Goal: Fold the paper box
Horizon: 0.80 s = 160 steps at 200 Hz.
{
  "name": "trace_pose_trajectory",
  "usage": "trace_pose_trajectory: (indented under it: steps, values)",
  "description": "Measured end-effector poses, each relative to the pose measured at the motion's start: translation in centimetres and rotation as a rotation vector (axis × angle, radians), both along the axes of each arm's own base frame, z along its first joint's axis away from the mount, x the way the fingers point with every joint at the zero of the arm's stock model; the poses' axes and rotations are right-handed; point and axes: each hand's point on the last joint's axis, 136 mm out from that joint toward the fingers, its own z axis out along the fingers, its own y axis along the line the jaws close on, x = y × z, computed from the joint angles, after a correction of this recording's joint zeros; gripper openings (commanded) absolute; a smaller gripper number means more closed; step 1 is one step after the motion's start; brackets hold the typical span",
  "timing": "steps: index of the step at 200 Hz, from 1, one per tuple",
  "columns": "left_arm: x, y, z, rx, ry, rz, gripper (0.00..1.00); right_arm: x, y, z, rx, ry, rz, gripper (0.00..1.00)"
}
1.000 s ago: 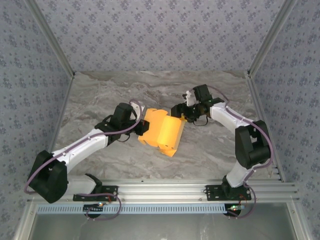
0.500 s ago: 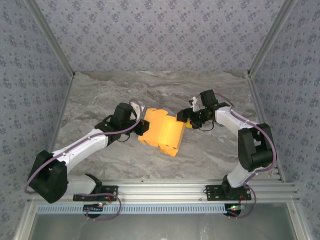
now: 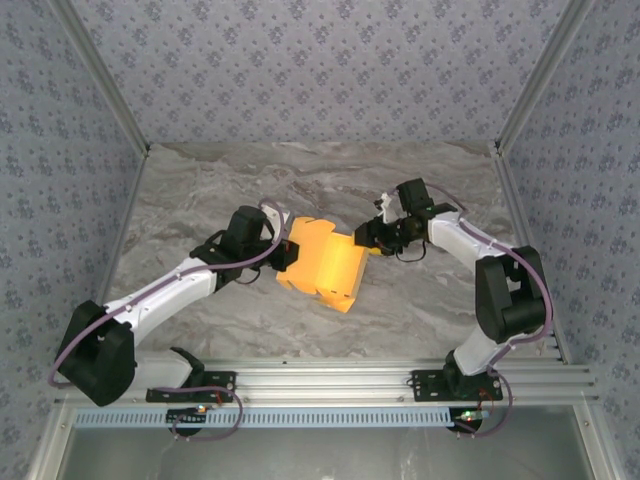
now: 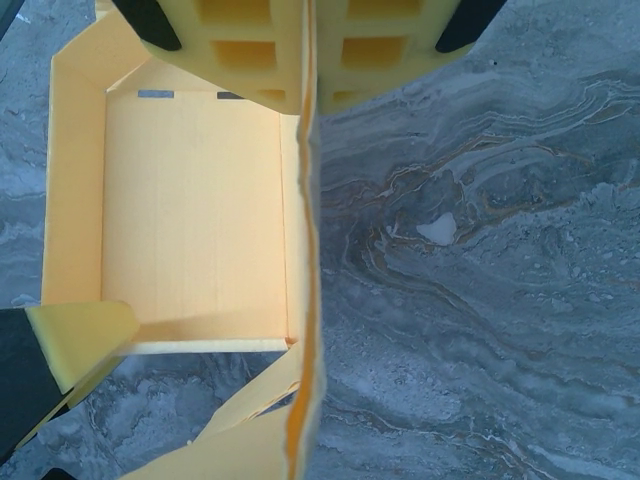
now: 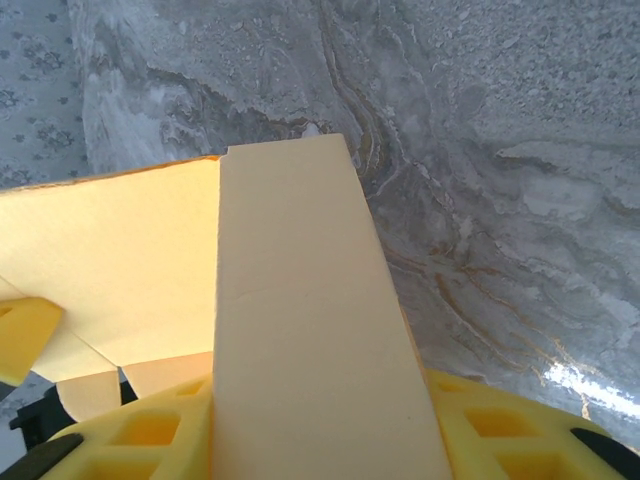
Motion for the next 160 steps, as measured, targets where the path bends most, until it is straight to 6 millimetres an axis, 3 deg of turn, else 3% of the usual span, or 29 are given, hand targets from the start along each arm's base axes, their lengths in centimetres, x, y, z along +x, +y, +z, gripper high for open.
trace_pose_trajectory:
  steps: [87, 160]
  values:
    - [0.3, -0.4, 0.2, 0.003, 0.012, -0.005, 0.00, 0.1, -0.1, 0.1, -0.024, -0.025, -0.001, 0.41]
    - [1.3, -0.3, 1.3, 0.014, -0.002, 0.027, 0.00, 0.1, -0.7, 0.7, -0.062, -0.072, -0.034, 0.63]
